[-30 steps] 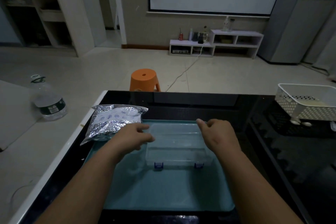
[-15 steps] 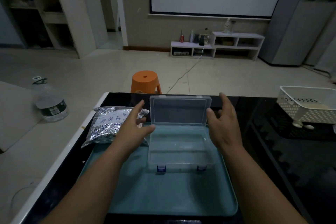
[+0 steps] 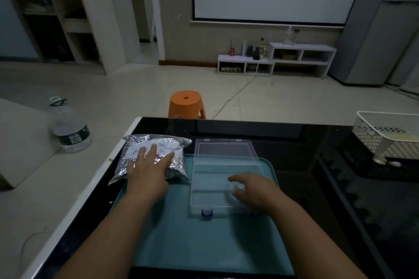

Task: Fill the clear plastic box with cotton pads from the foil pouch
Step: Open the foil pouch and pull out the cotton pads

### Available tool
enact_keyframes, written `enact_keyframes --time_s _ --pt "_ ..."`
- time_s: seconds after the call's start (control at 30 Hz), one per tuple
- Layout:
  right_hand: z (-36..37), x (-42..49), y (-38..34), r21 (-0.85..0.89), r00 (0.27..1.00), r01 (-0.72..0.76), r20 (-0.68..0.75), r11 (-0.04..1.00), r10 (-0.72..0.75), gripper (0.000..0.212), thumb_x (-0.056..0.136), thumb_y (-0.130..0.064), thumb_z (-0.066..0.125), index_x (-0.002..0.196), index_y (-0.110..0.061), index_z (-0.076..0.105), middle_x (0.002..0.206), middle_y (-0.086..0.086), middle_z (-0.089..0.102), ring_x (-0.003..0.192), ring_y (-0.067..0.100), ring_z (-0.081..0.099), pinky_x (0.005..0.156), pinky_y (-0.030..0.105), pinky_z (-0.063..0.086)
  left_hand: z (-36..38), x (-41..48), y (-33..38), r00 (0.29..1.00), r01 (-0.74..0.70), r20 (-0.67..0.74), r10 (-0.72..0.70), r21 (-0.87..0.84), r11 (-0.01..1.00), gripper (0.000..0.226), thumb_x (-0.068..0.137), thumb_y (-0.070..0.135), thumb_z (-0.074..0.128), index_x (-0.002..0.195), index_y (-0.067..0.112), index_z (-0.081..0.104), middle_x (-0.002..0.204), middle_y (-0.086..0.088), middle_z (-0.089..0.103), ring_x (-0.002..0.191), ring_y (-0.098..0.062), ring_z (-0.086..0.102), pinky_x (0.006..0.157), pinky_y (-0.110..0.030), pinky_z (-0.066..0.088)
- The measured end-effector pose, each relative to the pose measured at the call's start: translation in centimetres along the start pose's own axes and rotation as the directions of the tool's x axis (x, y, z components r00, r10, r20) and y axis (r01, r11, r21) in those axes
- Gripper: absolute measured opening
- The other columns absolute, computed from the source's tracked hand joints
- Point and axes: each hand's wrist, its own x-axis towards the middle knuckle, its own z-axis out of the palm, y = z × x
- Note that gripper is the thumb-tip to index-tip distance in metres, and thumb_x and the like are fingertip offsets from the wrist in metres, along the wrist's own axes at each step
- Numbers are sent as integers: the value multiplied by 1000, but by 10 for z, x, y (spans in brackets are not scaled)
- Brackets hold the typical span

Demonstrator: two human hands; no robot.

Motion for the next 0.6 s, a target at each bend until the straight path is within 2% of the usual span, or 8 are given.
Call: enact_keyframes --time_s 0.07,0.17,0.27,0.37,0.47,0.6 --pt "1 1 0 -35 1000 -17 0 999 17 44 98 -45 45 142 -47 40 151 -6 43 139 22 38 111 43 24 4 1 -6 1000 6 9 -6 16 1000 86 81 27 62 149 48 12 163 -1 7 149 -29 2 117 -53 12" --pt "-1 2 -2 -40 999 -47 20 998 47 44 98 -45 45 142 -48 39 150 -4 44 138 23 39 113 46 22 10 0 -2 999 -14 -40 17 59 998 90 81 21 62 151 42 9 158 2 22 145 -29 18 111 -49 26" --pt "-4 2 -3 2 995 -97 17 995 97 41 96 -46 49 137 -46 47 144 -4 51 134 22 43 109 42 26 12 -1 3 992 -42 -113 57 134 990 75 83 20 57 148 39 26 144 4 39 129 -27 36 100 -42 34" --pt "-5 1 -2 46 992 -127 0 991 127 37 94 -49 51 131 -45 54 139 -5 55 132 22 46 108 42 26 4 0 4 995 -29 -86 41 134 991 65 79 29 57 140 40 39 137 5 43 122 -25 39 97 -42 34" --pt "-5 0 -4 66 990 -136 -13 988 137 36 94 -51 51 129 -42 57 136 -5 58 130 22 47 107 43 26 -11 3 5 992 89 -82 -92 -42 995 60 75 40 58 134 39 49 136 2 47 124 -26 41 99 -41 35" --pt "-3 0 -8 35 993 -103 -61 994 105 41 93 -53 50 132 -40 54 136 -5 58 129 21 48 107 42 28 -18 12 -9 940 307 -22 -339 -374 875 58 80 44 54 137 32 48 141 -6 45 127 -33 42 101 -46 37"
